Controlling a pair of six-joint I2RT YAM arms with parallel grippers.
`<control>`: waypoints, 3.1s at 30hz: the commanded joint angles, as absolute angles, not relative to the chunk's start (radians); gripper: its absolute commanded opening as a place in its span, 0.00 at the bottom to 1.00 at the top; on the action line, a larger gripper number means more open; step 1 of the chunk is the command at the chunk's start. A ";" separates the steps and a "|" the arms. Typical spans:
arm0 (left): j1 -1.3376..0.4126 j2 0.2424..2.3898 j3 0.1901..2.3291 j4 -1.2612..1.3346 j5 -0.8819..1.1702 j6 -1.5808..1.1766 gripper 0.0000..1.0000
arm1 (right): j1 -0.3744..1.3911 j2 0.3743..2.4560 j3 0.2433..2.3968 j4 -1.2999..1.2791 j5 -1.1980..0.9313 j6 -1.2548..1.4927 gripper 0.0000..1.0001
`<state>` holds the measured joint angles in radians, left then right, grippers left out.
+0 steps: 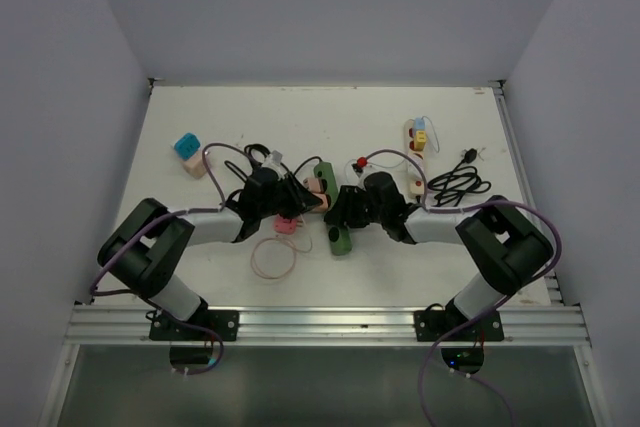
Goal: Pull the plug off the socket
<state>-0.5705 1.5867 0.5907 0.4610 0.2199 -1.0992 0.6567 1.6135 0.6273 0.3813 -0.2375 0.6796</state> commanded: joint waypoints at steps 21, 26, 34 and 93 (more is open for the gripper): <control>-0.624 1.043 0.647 0.153 0.008 -0.949 0.00 | 0.627 1.332 0.658 0.112 0.201 0.686 0.00; -0.626 0.960 0.614 0.114 0.008 -0.979 0.00 | 0.607 1.316 0.660 0.109 0.210 0.680 0.00; -0.624 0.899 0.571 0.048 -0.034 -1.012 0.00 | 0.589 1.301 0.660 0.100 0.238 0.663 0.00; -0.517 1.224 0.699 0.068 0.137 -0.943 1.00 | 0.673 1.167 0.555 0.347 -0.193 0.477 0.00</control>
